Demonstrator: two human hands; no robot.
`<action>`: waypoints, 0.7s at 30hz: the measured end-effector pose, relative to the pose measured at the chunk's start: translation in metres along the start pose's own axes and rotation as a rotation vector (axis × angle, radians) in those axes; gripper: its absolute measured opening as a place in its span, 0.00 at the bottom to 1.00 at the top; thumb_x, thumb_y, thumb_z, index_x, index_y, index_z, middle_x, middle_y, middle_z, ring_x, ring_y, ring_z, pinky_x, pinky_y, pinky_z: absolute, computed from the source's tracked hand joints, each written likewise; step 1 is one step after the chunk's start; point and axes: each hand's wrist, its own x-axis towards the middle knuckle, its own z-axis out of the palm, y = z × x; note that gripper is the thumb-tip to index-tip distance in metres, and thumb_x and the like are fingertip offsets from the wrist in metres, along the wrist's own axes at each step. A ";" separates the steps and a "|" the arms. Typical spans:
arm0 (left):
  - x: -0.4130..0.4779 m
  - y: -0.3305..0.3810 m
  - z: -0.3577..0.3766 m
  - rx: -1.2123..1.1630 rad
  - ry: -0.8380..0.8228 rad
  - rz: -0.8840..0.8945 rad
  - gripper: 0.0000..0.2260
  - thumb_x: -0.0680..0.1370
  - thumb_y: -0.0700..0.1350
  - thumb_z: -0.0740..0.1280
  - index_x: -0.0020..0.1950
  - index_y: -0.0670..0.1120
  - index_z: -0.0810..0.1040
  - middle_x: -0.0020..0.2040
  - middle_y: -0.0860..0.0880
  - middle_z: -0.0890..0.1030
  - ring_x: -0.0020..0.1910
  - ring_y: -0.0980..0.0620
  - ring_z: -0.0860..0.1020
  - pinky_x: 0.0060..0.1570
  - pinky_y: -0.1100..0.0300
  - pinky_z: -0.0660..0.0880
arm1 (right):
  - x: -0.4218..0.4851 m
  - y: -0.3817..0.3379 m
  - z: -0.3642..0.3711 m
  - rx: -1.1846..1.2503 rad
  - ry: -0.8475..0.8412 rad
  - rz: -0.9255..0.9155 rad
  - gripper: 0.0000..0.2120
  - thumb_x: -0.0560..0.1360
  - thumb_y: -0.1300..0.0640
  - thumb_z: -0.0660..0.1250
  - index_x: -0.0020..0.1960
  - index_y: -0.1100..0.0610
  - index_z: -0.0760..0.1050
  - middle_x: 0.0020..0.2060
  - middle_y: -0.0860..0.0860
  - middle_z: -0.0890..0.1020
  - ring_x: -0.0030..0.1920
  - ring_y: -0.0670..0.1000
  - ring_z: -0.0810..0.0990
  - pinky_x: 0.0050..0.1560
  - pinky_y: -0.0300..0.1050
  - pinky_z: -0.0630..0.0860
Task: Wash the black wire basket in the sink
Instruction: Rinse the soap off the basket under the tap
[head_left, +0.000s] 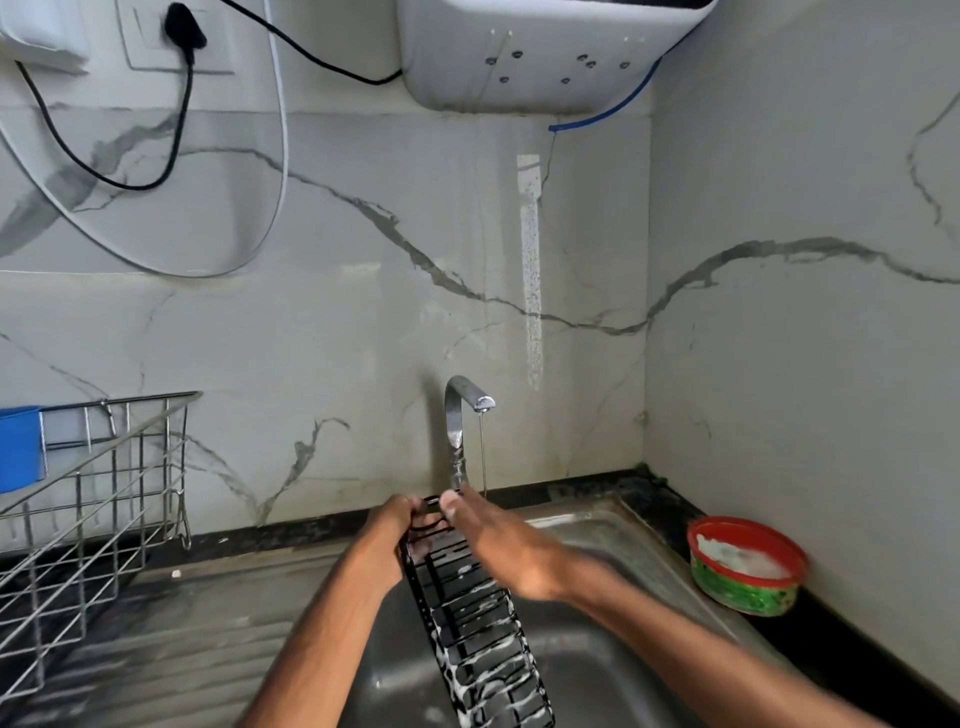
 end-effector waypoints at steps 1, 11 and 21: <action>-0.001 -0.001 0.000 0.005 -0.002 0.006 0.12 0.84 0.35 0.56 0.42 0.40 0.74 0.21 0.47 0.77 0.16 0.54 0.76 0.17 0.68 0.69 | -0.012 -0.001 0.005 -0.033 -0.006 -0.009 0.31 0.82 0.35 0.36 0.82 0.46 0.45 0.80 0.47 0.40 0.80 0.49 0.36 0.78 0.52 0.38; -0.001 -0.002 0.005 -0.056 0.031 0.021 0.17 0.84 0.33 0.50 0.37 0.40 0.67 0.17 0.45 0.73 0.13 0.53 0.73 0.12 0.64 0.67 | -0.035 -0.001 0.035 0.028 0.082 0.050 0.42 0.82 0.32 0.41 0.81 0.64 0.39 0.81 0.59 0.39 0.81 0.55 0.38 0.81 0.56 0.43; -0.003 0.004 0.015 -0.161 0.043 -0.015 0.18 0.85 0.32 0.46 0.38 0.39 0.65 0.18 0.44 0.69 0.10 0.56 0.68 0.10 0.67 0.62 | 0.060 0.038 -0.005 0.585 -0.031 0.109 0.43 0.73 0.20 0.42 0.81 0.41 0.39 0.81 0.53 0.40 0.81 0.59 0.43 0.76 0.71 0.41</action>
